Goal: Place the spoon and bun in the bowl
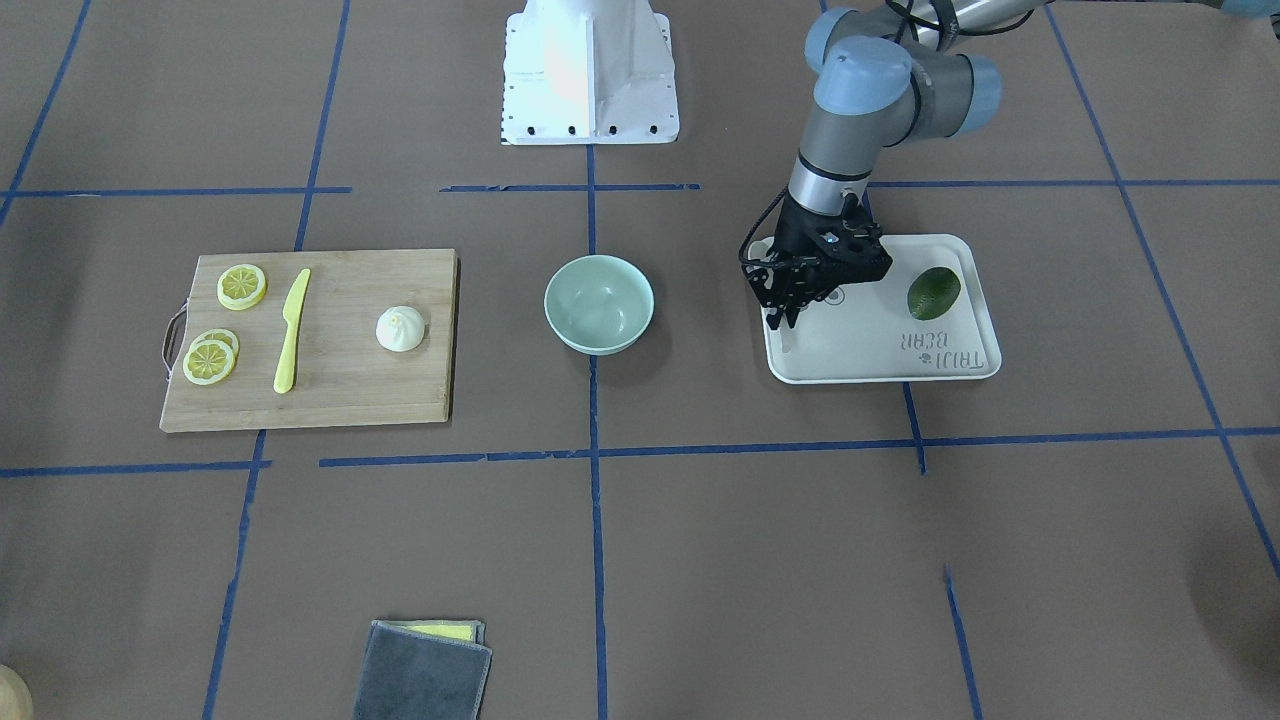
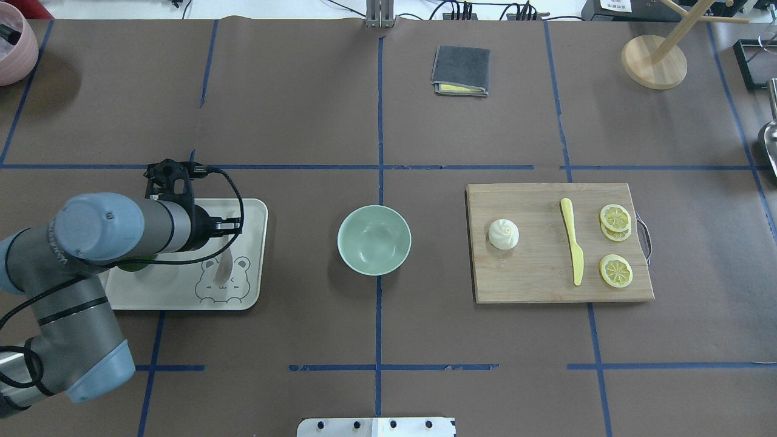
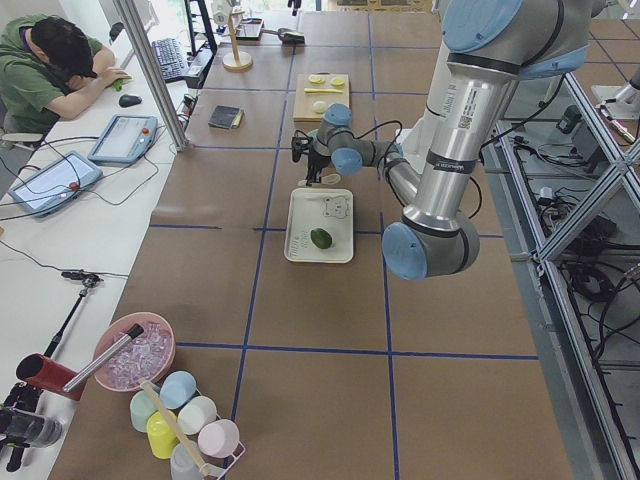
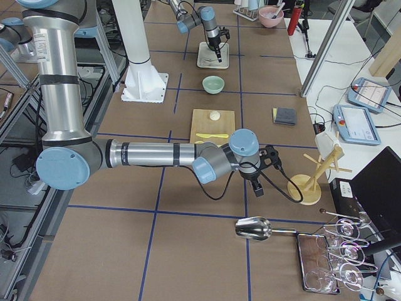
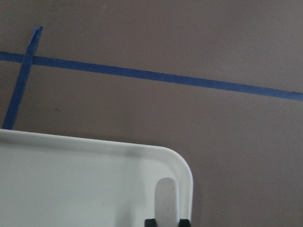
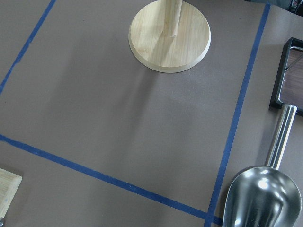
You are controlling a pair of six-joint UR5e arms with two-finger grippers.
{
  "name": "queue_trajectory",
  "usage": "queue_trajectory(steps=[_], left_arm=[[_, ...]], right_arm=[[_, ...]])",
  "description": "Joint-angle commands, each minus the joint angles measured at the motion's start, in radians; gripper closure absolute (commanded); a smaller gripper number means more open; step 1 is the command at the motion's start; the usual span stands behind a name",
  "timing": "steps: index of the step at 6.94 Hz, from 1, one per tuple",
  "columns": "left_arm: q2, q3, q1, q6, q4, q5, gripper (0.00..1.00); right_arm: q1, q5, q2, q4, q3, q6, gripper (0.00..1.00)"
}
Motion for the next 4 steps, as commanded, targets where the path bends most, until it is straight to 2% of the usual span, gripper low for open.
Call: queue_trajectory(steps=[1,2,4], left_arm=[[-0.286,0.106,0.012,-0.209,0.258,0.002,1.0],[-0.362,0.185,0.02,-0.269,0.263,0.004,1.0],[-0.389,0.223,0.064,-0.287,0.259,0.051,1.0]], right_arm=[[0.0,0.001,0.0,0.0,0.0,0.001,0.0],[0.0,0.001,0.0,0.0,0.0,0.001,0.0],[0.0,0.004,0.0,0.0,0.002,0.003,0.0]])
